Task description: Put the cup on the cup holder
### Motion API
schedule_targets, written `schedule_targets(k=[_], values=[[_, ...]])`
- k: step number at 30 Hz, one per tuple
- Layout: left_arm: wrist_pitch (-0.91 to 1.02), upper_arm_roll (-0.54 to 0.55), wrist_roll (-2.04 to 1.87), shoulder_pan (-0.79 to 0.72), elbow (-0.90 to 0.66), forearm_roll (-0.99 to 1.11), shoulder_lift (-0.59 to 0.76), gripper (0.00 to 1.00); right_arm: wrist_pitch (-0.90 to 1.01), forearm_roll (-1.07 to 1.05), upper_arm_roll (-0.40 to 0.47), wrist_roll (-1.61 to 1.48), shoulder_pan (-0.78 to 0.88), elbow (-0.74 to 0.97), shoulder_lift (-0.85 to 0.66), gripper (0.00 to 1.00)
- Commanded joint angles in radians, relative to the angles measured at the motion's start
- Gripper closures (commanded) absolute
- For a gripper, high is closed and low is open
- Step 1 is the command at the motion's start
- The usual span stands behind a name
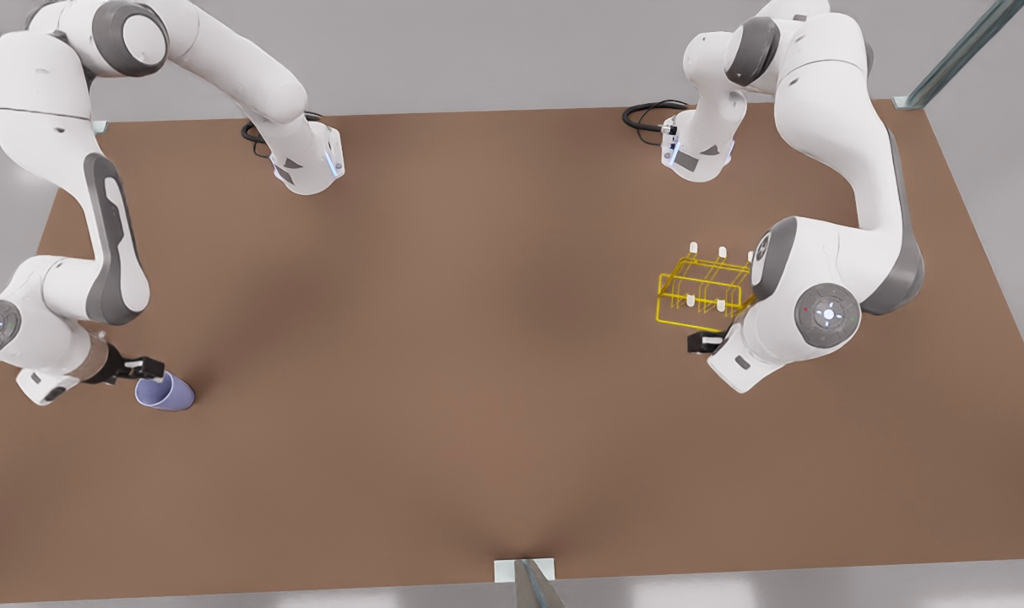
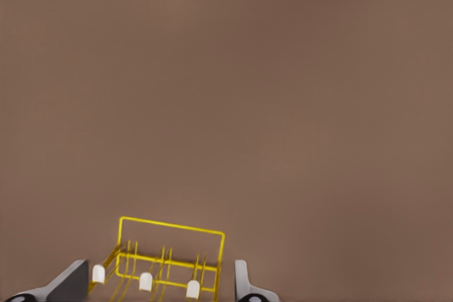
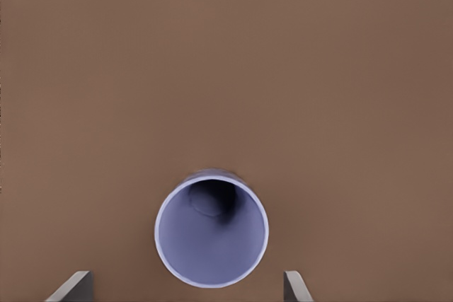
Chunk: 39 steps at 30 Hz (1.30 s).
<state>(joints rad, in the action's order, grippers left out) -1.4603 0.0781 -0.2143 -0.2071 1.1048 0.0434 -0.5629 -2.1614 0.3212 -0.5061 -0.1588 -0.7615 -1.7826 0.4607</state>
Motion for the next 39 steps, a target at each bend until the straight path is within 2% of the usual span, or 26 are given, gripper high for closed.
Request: schedule_targets(k=[1,17,21,29,39], values=[[-0.02,0.0,-0.007,0.0,0.003,0.004,0.001,0.0,-0.064,-0.004,0.0,-0.038,0.004,0.003,0.009,0.0],[-0.021,-0.001,-0.008,0.0,0.016,0.038,0.0,0.0,-0.135,-0.03,-0.006,-0.002,0.024,-0.012,0.052,0.0],[-0.034,-0.001,-0.008,0.0,0.032,0.038,0.001,0.0,-0.164,-0.03,-0.006,-0.004,0.001,-0.101,0.015,0.0],[-0.041,-0.001,-0.008,0.0,0.041,0.038,-0.008,0.0,-0.176,-0.027,-0.006,-0.004,-0.001,-0.097,0.027,0.0],[-0.049,-0.001,-0.008,0.0,0.047,0.038,-0.017,0.0,-0.225,0.001,0.0,-0.007,-0.01,-0.101,0.096,0.0]])
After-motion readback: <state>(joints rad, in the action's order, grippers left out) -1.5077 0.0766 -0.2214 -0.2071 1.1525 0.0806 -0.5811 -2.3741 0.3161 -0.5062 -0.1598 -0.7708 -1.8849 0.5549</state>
